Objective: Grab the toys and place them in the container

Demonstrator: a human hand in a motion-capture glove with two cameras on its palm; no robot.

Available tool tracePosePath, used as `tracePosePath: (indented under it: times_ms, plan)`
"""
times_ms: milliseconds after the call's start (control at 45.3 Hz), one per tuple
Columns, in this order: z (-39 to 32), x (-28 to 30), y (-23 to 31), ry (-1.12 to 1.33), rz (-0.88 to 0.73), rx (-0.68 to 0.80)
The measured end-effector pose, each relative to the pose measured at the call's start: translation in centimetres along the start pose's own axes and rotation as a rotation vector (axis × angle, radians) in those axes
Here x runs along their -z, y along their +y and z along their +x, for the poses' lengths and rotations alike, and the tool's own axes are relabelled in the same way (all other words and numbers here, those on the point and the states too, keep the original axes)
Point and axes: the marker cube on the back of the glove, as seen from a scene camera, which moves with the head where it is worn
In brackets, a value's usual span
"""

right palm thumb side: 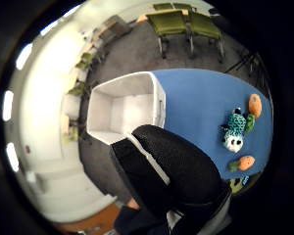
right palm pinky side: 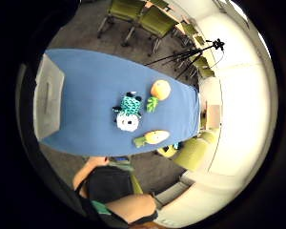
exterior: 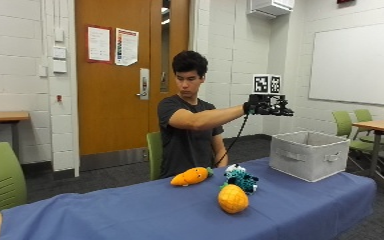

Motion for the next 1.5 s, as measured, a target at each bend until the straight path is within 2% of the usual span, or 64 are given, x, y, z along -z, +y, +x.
tracePosePath:
  times_ms: [420,751,972,1281,1502]
  plan:
    - [1.1,0.3,0.5,0.003,0.019,0.019]
    - [9.1,-2.7,0.9,-0.011,0.016,-0.024]
    - [14.1,-9.4,1.4,-0.032,-0.032,-0.063]
    - [16.5,-19.6,1.8,-0.069,-0.128,-0.098]
    - [16.6,-23.8,3.1,-0.088,-0.233,-0.102]
